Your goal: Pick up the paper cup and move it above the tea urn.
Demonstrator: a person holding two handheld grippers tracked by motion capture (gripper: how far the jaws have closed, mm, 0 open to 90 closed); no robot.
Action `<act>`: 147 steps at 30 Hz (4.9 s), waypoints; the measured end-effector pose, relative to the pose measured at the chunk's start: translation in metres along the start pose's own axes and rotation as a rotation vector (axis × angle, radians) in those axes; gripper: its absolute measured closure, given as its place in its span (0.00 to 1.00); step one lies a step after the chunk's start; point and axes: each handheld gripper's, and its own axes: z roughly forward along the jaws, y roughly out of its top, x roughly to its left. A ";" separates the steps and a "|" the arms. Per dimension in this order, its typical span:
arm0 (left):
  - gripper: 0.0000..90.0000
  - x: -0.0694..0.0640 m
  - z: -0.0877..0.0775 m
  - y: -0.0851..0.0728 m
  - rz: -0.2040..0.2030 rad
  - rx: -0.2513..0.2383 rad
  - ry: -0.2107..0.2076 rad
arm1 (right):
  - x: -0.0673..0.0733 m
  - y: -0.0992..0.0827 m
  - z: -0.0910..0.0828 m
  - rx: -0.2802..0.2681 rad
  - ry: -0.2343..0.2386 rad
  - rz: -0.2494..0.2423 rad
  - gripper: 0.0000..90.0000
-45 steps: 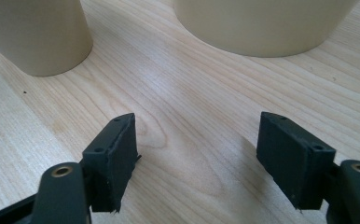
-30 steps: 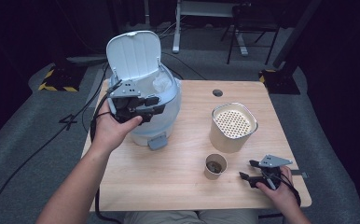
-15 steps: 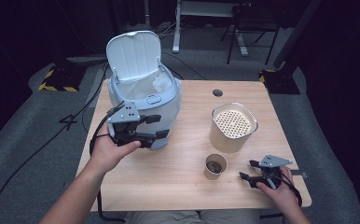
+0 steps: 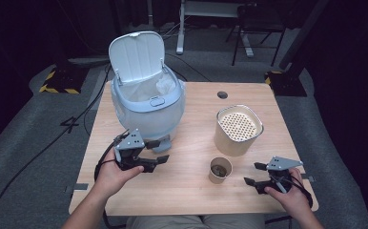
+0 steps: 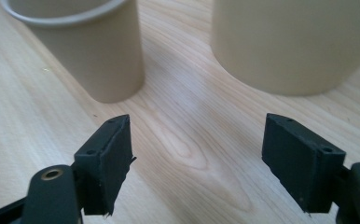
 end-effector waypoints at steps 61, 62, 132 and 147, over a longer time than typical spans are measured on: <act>0.14 0.018 0.058 -0.086 -0.024 0.307 0.196 | 0.057 0.036 0.077 -0.066 0.089 -0.062 0.25; 0.14 0.017 0.058 -0.086 -0.023 0.308 0.197 | 0.058 0.036 0.077 -0.077 0.090 -0.058 0.25; 0.14 0.017 0.058 -0.086 -0.023 0.306 0.198 | -0.053 0.170 -0.015 -0.195 0.033 -0.145 0.34; 0.14 0.018 0.059 -0.086 -0.019 0.310 0.194 | -0.095 0.172 0.007 -0.163 -0.031 -0.091 0.34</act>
